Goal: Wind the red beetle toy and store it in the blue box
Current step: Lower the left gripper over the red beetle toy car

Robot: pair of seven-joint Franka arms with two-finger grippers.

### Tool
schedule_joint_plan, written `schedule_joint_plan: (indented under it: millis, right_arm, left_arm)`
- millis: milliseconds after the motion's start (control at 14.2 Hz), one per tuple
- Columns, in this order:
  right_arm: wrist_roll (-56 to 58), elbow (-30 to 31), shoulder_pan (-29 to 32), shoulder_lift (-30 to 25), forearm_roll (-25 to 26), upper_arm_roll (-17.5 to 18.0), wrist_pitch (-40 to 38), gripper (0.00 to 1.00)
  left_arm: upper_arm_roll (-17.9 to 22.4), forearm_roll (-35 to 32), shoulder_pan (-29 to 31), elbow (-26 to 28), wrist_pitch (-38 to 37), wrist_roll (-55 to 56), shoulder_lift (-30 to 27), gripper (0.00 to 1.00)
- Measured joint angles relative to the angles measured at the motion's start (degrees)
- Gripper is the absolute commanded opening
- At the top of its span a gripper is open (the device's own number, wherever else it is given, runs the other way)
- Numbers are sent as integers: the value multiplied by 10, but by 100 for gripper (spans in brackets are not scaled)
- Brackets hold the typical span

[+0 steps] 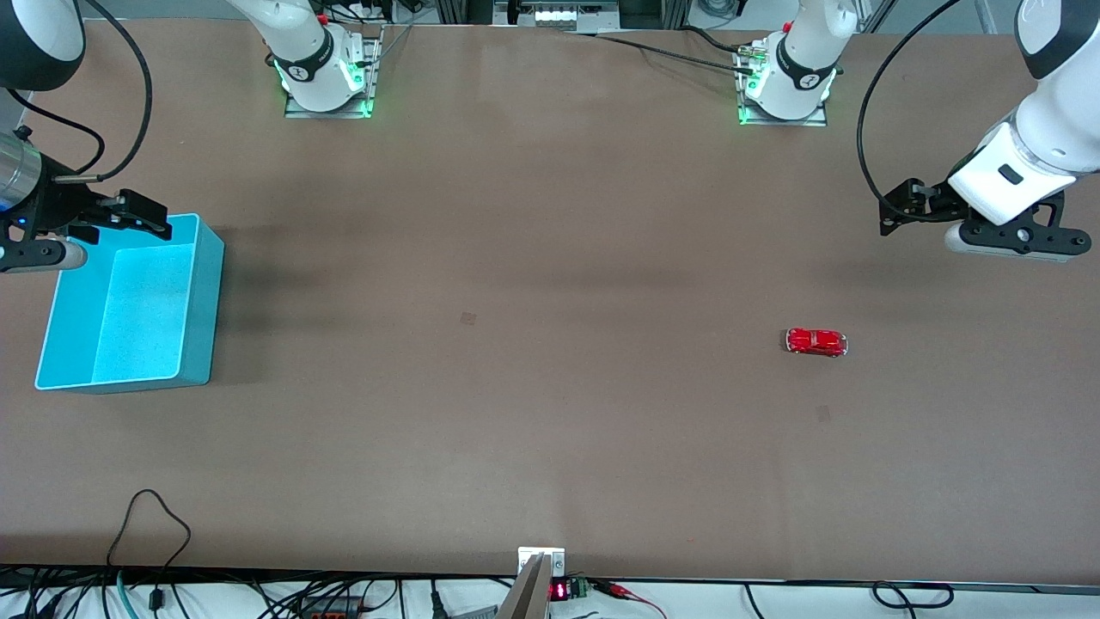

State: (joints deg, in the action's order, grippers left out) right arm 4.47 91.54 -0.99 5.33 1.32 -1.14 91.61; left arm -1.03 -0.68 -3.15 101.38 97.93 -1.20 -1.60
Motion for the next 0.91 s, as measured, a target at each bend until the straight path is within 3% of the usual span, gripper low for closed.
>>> schedule_joint_plan:
  millis: [561,912]
  right_arm:
    - [0,0,0,0,0,0,1,100]
    - [0,0,0,0,0,0,2,100]
  left_arm:
    - [1,0,0,0,-3,0,0,100]
    - [-3,0,-7,0,-83,0,1,100]
